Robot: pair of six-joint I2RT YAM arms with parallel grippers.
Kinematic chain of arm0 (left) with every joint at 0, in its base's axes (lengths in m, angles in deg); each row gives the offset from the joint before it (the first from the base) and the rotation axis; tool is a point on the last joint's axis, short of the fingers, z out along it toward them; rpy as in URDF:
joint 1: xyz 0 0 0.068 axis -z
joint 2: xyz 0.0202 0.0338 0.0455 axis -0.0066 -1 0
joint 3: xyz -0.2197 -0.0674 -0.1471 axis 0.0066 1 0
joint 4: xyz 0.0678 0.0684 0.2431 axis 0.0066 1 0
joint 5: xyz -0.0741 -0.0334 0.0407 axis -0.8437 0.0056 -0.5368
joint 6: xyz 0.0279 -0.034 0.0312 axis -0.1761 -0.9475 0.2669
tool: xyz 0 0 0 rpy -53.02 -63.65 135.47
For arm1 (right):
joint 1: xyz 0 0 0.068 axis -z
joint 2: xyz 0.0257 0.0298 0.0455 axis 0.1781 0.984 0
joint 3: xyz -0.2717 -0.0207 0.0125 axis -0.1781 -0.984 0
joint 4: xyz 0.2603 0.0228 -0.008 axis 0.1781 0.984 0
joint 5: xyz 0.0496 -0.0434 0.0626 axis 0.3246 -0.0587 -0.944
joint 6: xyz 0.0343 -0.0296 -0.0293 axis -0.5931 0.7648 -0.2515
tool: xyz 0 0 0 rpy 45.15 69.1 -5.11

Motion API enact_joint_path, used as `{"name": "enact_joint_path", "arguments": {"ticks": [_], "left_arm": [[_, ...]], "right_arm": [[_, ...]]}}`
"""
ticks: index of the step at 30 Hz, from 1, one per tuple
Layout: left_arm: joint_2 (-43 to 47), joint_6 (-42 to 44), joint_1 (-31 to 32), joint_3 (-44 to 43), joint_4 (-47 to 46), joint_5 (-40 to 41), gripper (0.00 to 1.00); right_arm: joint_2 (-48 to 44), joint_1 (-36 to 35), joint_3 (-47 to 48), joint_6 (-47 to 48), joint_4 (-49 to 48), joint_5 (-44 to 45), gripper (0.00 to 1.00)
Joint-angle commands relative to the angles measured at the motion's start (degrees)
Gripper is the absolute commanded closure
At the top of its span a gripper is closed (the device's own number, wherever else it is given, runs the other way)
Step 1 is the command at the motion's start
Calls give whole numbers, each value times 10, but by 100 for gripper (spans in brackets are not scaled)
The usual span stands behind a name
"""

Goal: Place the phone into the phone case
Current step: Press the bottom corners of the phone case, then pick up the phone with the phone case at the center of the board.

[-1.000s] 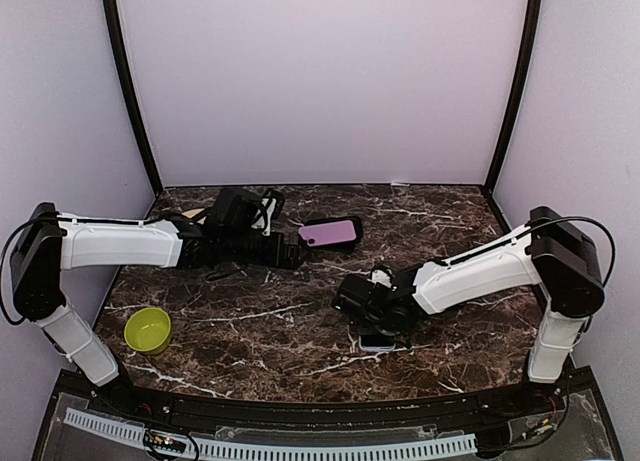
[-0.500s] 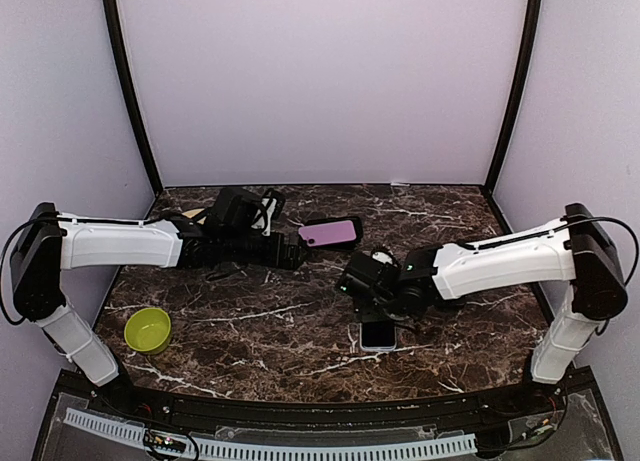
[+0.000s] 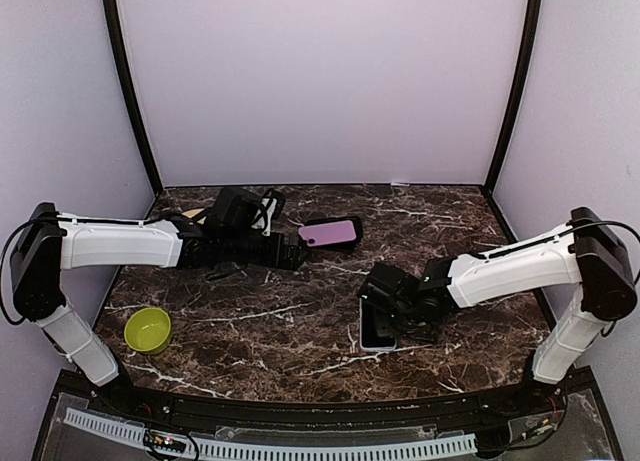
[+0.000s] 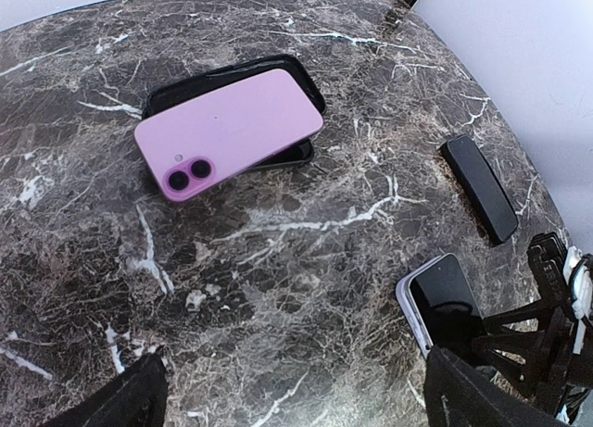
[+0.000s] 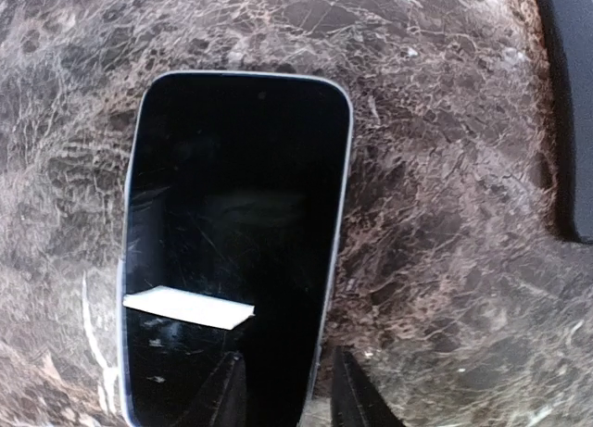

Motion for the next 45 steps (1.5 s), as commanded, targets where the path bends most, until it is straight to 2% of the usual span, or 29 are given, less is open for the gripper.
{"name": "enact_joint_path", "arguments": {"ticks": [1, 7, 17, 23, 29, 32, 33, 35, 36, 37, 41, 45], "left_arm": [[18, 6, 2, -12, 8, 3, 1], [20, 8, 3, -12, 7, 3, 1], [18, 12, 3, -14, 7, 17, 1], [19, 15, 3, -14, 7, 27, 1], [19, 17, 2, -15, 8, 26, 1], [20, 19, 3, -15, 7, 28, 1], [20, 19, 2, -16, 8, 29, 1], [21, 20, 3, -16, 8, 29, 1], [22, 20, 3, -15, 7, 29, 1], [22, 20, 2, -16, 7, 28, 1], [22, 21, 2, -15, 7, 27, 1], [23, 23, 2, -15, 7, 28, 1]], "right_arm": [[30, -13, -8, -1, -22, -36, 73], [61, -33, -11, -17, 0, -38, 75], [79, -70, -34, -22, -7, -82, 87], [72, -70, -36, -22, 29, -60, 87], [52, -61, 41, 13, 102, -4, 82], [38, -54, 77, 22, 128, 21, 72], [32, -50, 85, 22, 132, 28, 60], [18, -39, 91, 15, 124, 33, 21], [10, -34, 89, 9, 114, 32, 5], [2, -25, 84, 5, 99, 26, 2], [-12, 10, 50, -3, 21, -21, 2], [9, 25, 43, -7, -1, -35, 2]]}}
